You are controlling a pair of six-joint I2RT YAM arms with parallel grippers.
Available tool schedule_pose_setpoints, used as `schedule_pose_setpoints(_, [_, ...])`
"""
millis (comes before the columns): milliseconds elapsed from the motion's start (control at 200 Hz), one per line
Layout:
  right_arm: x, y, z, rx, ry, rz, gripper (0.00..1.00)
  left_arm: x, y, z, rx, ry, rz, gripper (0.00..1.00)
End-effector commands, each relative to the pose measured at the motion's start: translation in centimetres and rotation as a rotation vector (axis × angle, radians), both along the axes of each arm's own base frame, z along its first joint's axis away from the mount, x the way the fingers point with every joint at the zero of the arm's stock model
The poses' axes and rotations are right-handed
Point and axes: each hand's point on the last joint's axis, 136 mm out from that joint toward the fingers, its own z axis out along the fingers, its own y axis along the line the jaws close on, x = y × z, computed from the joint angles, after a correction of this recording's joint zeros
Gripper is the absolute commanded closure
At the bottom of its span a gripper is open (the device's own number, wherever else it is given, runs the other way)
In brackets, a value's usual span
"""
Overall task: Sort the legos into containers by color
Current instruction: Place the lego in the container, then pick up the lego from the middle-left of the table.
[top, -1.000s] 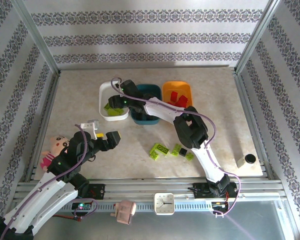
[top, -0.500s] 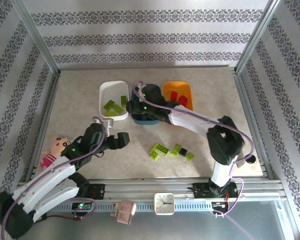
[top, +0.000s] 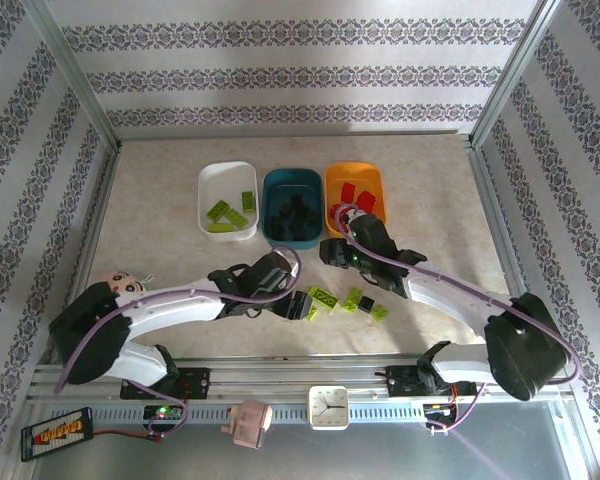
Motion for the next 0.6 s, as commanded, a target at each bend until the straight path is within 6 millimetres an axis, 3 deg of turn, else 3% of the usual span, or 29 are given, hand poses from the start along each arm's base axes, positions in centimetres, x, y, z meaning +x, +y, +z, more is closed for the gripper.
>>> schedule_pose_setpoints(0, [-0.2,-1.3,0.5,0.002,-0.021,-0.043,0.42,1.7,-2.4,1.0,-0.022,-0.079,-0.051,0.31])
schedule_pose_setpoints(225, [-0.8,-2.2,1.4,0.017,-0.043,-0.055,0.42,3.0,-3.1,-0.9,0.012,-0.039,-0.054,0.43])
schedule_pose_setpoints(475, [-1.0,-3.2,2.3,0.026,-0.068,-0.074,0.42,2.8,-3.2,-3.1,0.029,0.018,-0.054,0.55])
schedule_pose_setpoints(595, [-1.0,-3.4,2.6,0.033,-0.075,-0.081,0.41,2.8,-3.2,-3.1,0.030,0.019,-0.050,0.64])
